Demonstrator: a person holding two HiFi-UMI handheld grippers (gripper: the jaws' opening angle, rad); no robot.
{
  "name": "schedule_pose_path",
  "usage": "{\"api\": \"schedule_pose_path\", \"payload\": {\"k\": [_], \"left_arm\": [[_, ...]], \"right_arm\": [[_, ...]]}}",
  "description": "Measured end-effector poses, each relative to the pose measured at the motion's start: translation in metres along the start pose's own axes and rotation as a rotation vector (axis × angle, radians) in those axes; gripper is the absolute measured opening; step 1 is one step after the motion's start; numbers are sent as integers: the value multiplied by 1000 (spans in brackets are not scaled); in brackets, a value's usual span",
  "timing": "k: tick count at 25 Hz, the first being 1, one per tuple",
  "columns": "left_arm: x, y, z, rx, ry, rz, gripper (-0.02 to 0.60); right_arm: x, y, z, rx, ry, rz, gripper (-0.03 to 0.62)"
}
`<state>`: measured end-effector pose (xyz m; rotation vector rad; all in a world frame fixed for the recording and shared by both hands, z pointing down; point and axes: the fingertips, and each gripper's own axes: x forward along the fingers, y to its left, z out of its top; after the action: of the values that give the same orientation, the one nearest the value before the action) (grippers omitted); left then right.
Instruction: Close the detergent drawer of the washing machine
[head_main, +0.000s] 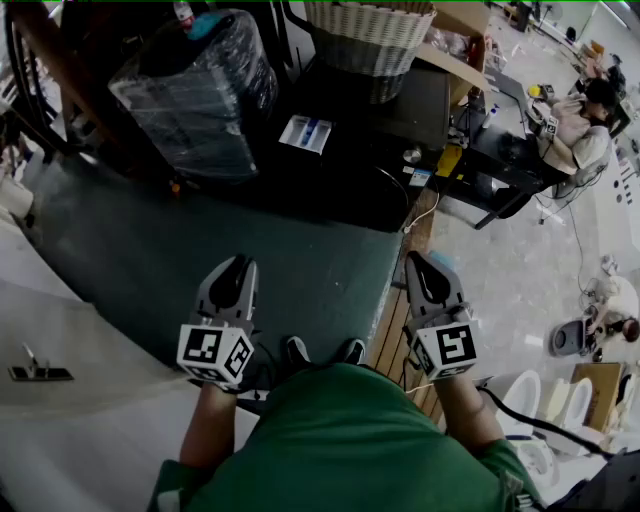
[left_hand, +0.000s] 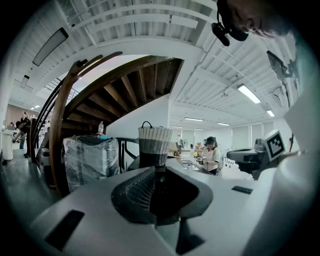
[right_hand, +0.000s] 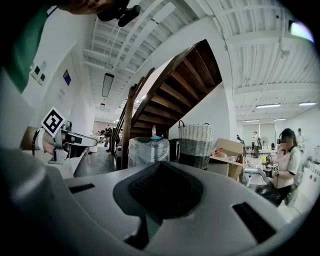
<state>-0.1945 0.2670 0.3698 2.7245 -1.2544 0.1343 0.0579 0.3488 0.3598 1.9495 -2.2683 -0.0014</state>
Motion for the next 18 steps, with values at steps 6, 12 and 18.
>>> {"api": "schedule_pose_path", "payload": {"k": [6,12,18], "left_arm": [[-4,-7,-5,2,19,39,80],[-8,-8,3,21,-17,88,80],[-16,-22,-8,35,-3,133,173]], "right_arm": [[-15,-5,-12,53,47,5,21],[-18,-13,-9,39,12,9,23],[-22,-15,-17,48,22,69,29]]}}
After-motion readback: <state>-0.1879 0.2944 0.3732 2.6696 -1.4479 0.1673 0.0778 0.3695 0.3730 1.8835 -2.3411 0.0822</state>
